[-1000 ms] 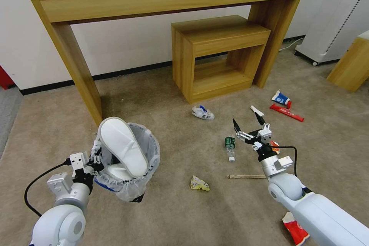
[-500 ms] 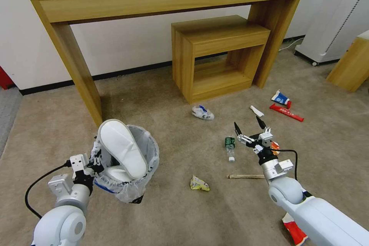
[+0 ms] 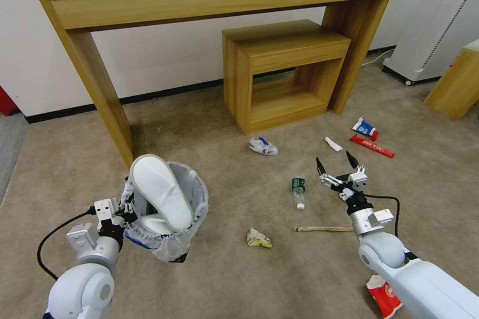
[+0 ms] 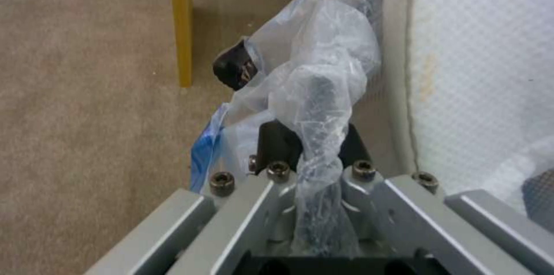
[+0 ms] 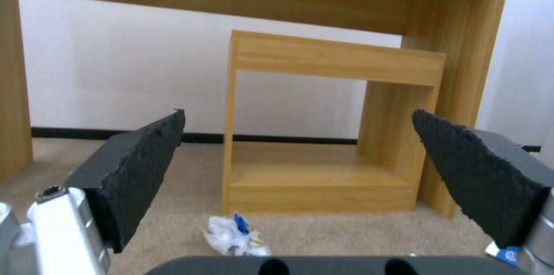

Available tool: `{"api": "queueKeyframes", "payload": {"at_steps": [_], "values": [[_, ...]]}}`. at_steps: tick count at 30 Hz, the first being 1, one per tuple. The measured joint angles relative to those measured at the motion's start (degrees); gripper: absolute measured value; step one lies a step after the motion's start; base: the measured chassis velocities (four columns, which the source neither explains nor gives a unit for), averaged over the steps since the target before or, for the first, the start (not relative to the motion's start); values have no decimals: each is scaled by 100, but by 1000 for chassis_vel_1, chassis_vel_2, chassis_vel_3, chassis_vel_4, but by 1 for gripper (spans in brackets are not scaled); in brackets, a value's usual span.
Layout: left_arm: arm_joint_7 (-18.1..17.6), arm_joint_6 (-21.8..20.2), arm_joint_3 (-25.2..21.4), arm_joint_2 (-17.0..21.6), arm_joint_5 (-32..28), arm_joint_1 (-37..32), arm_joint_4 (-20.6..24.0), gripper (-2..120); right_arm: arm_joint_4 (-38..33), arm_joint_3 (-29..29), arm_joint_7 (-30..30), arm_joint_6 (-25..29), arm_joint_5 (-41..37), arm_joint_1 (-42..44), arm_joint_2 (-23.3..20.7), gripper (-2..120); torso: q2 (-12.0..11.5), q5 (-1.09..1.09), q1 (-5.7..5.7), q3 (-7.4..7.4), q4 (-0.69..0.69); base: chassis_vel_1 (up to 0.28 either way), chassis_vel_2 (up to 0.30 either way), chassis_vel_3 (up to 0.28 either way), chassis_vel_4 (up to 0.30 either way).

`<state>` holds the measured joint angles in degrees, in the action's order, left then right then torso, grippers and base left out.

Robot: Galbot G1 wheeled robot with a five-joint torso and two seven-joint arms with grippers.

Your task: Pick up the trash bin and place the garbage on the floor into it.

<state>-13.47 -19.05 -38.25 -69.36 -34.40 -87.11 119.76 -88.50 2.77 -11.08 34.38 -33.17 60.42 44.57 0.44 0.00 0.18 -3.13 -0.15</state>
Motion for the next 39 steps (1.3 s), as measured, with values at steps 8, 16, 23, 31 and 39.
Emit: {"api": "queueKeyframes", "payload": {"at_steps": [8,16,23,31,39], "values": [[5,4,-14,17,-3,-6,9,3,-126,121,-45,-104,6,77,-109,100,0,1,0,0,1,0,0,0,0],[21,36,8,-2,40,-9,-37,3,-357,436,-244,-431,-203,454,-519,100,0,0,0,0,0,0,0,0,0],[58,48,42,-25,122,-4,-63,3,-411,583,-335,-478,-271,669,-591,100,0,0,0,0,0,0,0,0,0],[71,63,31,-4,135,-25,-57,3,-427,612,-361,-490,-232,680,-550,100,0,0,0,0,0,0,0,0,0],[73,89,6,4,140,-48,-48,3,-436,575,-383,-543,-173,617,-517,100,0,0,0,0,1,0,0,0,0]]}}
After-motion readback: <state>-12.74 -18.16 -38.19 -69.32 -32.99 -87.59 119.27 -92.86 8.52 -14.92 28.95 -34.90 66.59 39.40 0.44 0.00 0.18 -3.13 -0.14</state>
